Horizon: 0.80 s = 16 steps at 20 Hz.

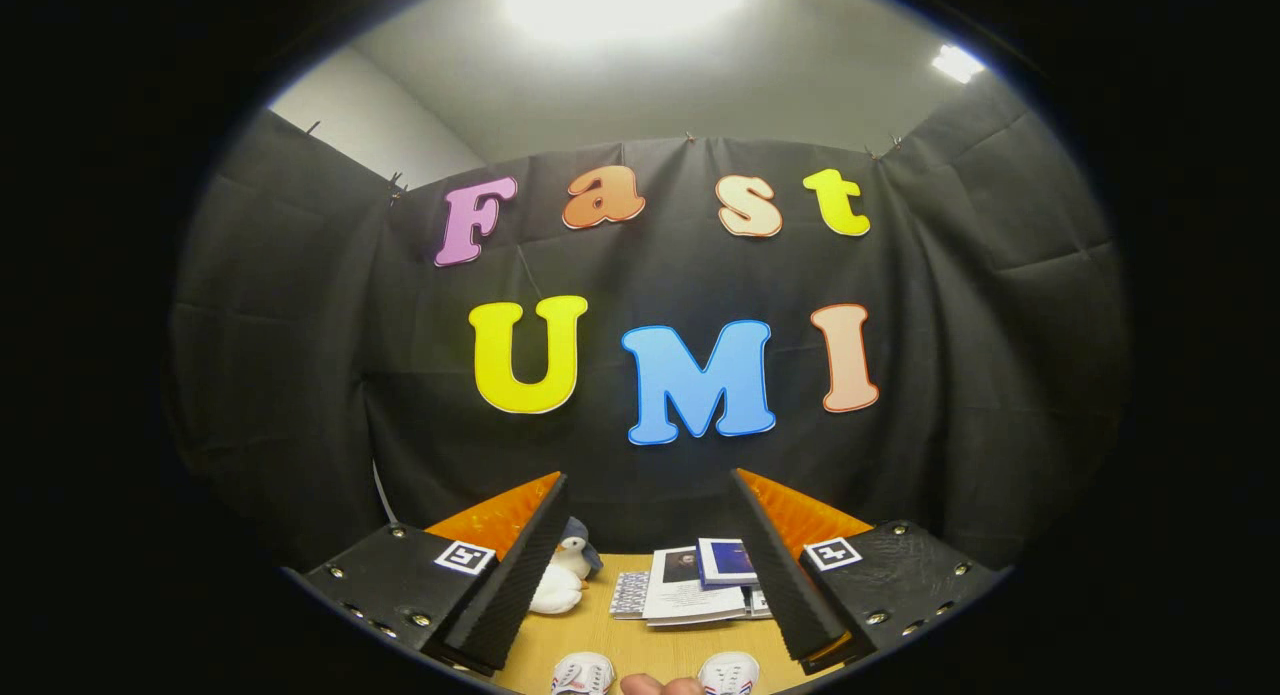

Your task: Open the storage box then place both shoes into the box .Put the left shoe in first, then the right shoe, with the right side of both shoes facing outward in a uniform manner.

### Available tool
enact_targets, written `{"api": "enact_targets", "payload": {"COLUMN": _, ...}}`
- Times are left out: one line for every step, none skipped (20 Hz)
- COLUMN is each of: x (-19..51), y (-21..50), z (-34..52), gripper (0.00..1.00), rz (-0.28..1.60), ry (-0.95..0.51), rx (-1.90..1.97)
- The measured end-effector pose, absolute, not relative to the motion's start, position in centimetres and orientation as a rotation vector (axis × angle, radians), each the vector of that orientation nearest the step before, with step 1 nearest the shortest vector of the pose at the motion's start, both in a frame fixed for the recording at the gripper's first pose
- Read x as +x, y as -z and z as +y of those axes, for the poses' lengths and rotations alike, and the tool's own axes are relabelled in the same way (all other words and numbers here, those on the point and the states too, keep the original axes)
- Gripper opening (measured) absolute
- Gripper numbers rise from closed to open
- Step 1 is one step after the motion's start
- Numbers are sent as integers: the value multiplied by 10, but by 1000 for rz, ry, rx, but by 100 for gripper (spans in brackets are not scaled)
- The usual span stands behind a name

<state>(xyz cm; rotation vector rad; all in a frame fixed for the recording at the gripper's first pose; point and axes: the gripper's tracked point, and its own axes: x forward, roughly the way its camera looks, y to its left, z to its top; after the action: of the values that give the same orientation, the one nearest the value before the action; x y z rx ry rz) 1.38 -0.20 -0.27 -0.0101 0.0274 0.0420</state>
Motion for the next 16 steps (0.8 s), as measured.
{"api": "enact_targets", "payload": {"x": 14, "y": 3, "z": -1, "gripper": 97, "rz": 29, "ry": -45, "rx": -15}}
{"api": "enact_targets", "payload": {"x": 14, "y": 5, "z": -1, "gripper": 97, "rz": 34, "ry": -44, "rx": -17}}
{"api": "enact_targets", "payload": {"x": 13, "y": 8, "z": -2, "gripper": 97, "rz": 43, "ry": -45, "rx": -8}}
{"api": "enact_targets", "payload": {"x": 12, "y": 11, "z": -1, "gripper": 97, "rz": 51, "ry": -50, "rx": 6}}
{"api": "enact_targets", "payload": {"x": 11, "y": 14, "z": -2, "gripper": 97, "rz": 57, "ry": -50, "rx": 15}}
{"api": "enact_targets", "payload": {"x": 11, "y": 18, "z": -5, "gripper": 97, "rz": 62, "ry": -48, "rx": 21}}
{"api": "enact_targets", "payload": {"x": 11, "y": 24, "z": -6, "gripper": 97, "rz": 71, "ry": -47, "rx": 30}}
{"api": "enact_targets", "payload": {"x": 13, "y": 32, "z": -5, "gripper": 97, "rz": 87, "ry": -55, "rx": 42}}
{"api": "enact_targets", "payload": {"x": 14, "y": 43, "z": -3, "gripper": 97, "rz": 110, "ry": -69, "rx": 56}}
{"api": "enact_targets", "payload": {"x": 15, "y": 54, "z": 1, "gripper": 97, "rz": 133, "ry": -95, "rx": 78}}
{"api": "enact_targets", "payload": {"x": 15, "y": 64, "z": 7, "gripper": 97, "rz": 154, "ry": -125, "rx": 108}}
{"api": "enact_targets", "payload": {"x": 16, "y": 72, "z": 15, "gripper": 97, "rz": 169, "ry": -160, "rx": 140}}
{"api": "enact_targets", "payload": {"x": 16, "y": 84, "z": 21, "gripper": 98, "rz": 193, "ry": -190, "rx": 160}}
{"api": "enact_targets", "payload": {"x": 17, "y": 96, "z": 28, "gripper": 98, "rz": 225, "ry": -221, "rx": 169}}
{"api": "enact_targets", "payload": {"x": 17, "y": 110, "z": 39, "gripper": 98, "rz": 258, "ry": -263, "rx": 183}}
{"api": "enact_targets", "payload": {"x": 16, "y": 124, "z": 50, "gripper": 98, "rz": 300, "ry": -304, "rx": 205}}
